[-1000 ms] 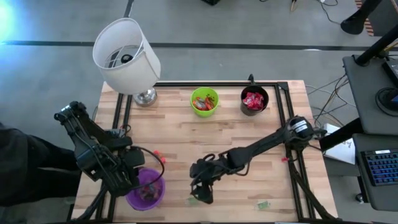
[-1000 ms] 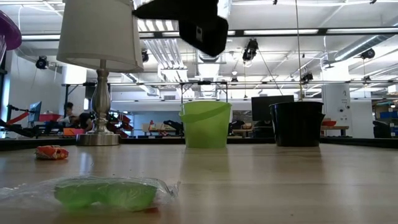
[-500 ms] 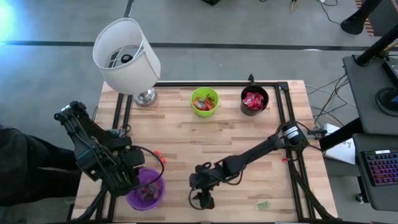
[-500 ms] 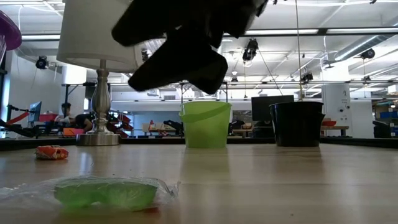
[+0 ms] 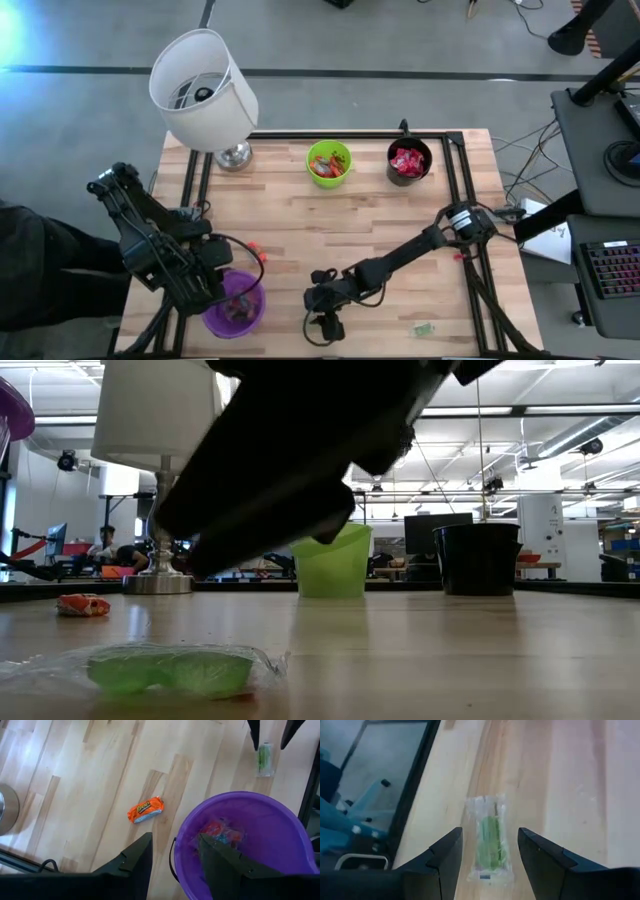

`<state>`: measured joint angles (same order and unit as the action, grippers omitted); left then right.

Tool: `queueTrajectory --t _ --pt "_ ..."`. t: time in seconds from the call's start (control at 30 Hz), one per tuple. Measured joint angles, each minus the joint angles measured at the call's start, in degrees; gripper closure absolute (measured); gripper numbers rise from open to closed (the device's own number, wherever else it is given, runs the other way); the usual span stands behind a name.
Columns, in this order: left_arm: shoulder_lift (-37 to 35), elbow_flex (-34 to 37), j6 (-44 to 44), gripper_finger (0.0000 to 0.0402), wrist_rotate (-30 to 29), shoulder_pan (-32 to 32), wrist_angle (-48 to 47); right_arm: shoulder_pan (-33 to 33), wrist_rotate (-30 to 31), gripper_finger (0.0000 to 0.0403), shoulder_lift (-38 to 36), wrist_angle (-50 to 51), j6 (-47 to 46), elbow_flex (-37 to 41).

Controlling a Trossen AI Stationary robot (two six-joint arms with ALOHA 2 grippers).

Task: Sort candy
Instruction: Put the green gummy into the violet bucket

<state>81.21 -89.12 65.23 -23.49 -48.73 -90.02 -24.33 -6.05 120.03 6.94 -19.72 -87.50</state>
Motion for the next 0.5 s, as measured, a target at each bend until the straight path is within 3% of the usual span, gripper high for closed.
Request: queueTrajectory --t 0.5 --pt "0.0 0.0 0.3 0.0260 0.0 0.1 0.0 -1.3 0.2 0.0220 3.4 -2.9 3.9 0.0"
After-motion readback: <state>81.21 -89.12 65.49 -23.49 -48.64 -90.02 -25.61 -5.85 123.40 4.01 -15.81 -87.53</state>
